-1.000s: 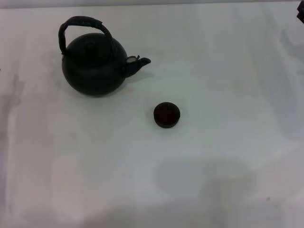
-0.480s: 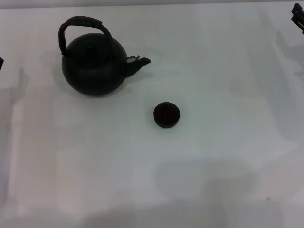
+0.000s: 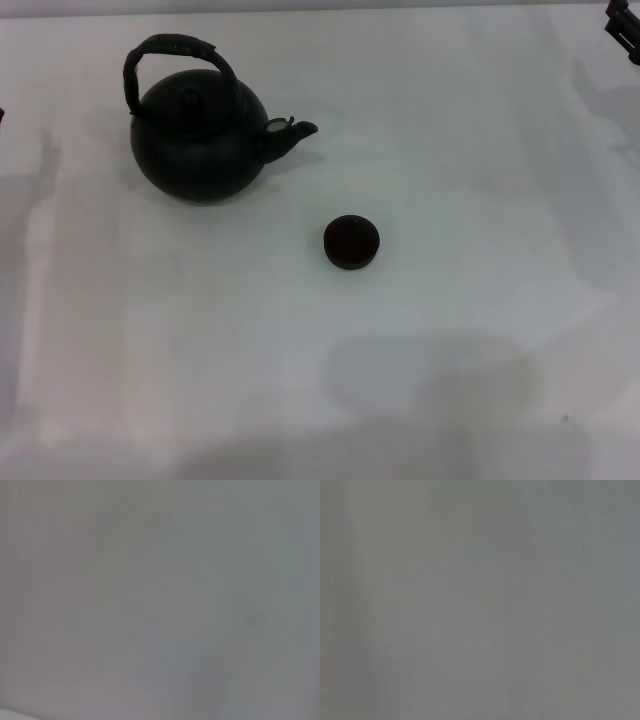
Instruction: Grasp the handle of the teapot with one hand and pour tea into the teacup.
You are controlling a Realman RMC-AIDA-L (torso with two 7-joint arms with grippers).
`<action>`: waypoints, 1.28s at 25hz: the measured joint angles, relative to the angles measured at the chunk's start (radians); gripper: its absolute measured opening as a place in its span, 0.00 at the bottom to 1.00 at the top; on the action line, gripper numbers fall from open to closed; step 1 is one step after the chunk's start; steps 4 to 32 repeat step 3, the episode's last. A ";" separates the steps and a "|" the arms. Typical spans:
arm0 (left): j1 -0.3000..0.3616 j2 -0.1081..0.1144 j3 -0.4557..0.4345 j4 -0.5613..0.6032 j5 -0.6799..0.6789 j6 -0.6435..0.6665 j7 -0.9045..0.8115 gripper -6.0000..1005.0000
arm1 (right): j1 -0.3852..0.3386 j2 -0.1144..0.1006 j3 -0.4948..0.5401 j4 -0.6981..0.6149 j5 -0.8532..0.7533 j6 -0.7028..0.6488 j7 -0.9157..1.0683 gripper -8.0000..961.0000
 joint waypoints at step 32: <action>-0.006 0.000 0.000 -0.002 0.001 -0.002 0.000 0.84 | 0.002 0.001 -0.001 0.002 0.000 0.004 0.000 0.89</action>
